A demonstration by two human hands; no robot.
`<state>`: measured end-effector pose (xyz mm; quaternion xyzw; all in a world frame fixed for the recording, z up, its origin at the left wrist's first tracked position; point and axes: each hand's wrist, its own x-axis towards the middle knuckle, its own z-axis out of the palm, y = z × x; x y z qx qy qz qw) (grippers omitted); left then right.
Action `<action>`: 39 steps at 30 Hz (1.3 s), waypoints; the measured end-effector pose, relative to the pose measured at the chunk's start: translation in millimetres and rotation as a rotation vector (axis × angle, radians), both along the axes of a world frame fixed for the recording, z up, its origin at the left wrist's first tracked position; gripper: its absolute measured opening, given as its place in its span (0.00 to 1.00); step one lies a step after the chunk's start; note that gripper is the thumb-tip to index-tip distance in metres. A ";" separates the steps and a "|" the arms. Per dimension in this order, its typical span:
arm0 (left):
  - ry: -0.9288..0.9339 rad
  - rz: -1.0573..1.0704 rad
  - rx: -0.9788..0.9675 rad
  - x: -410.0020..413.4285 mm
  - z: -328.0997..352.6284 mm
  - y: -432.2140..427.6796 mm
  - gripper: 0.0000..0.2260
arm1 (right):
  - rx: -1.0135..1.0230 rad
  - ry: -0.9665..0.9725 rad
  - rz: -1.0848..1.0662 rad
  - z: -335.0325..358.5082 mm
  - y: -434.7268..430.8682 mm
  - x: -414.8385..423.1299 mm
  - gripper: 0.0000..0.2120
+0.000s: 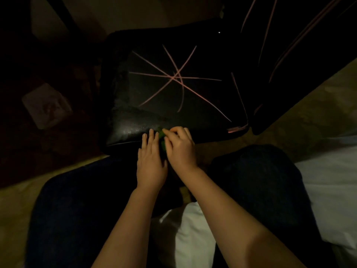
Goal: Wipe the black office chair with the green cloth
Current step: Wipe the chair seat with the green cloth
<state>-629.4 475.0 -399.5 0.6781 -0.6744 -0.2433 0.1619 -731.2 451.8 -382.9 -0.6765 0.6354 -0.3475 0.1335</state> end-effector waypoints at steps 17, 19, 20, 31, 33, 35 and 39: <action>-0.131 0.152 0.009 14.2 -3.6 -5.3 0.39 | 0.162 0.161 0.056 -25.5 -25.4 -21.7 0.18; -0.131 0.152 0.013 14.5 -2.7 -5.9 0.39 | 0.184 0.169 -0.020 -25.5 -26.6 -41.2 0.18; -0.131 0.148 0.014 14.9 -2.4 -5.6 0.39 | 0.192 0.160 -0.074 -25.6 -26.9 -53.0 0.18; -0.142 0.117 0.022 10.6 -1.4 -0.8 0.39 | 0.202 0.109 -0.376 -19.9 -31.4 -144.7 0.17; -0.141 0.115 0.022 10.3 -1.4 0.0 0.39 | 0.197 0.078 -0.384 -19.0 -33.0 -142.8 0.17; -0.139 0.120 0.013 7.9 -1.2 -0.3 0.38 | 0.194 0.051 -0.404 -18.0 -33.8 -137.6 0.16; -0.127 0.145 0.008 4.2 -0.9 -2.2 0.37 | 0.210 0.025 -0.421 -15.0 -35.7 -114.2 0.16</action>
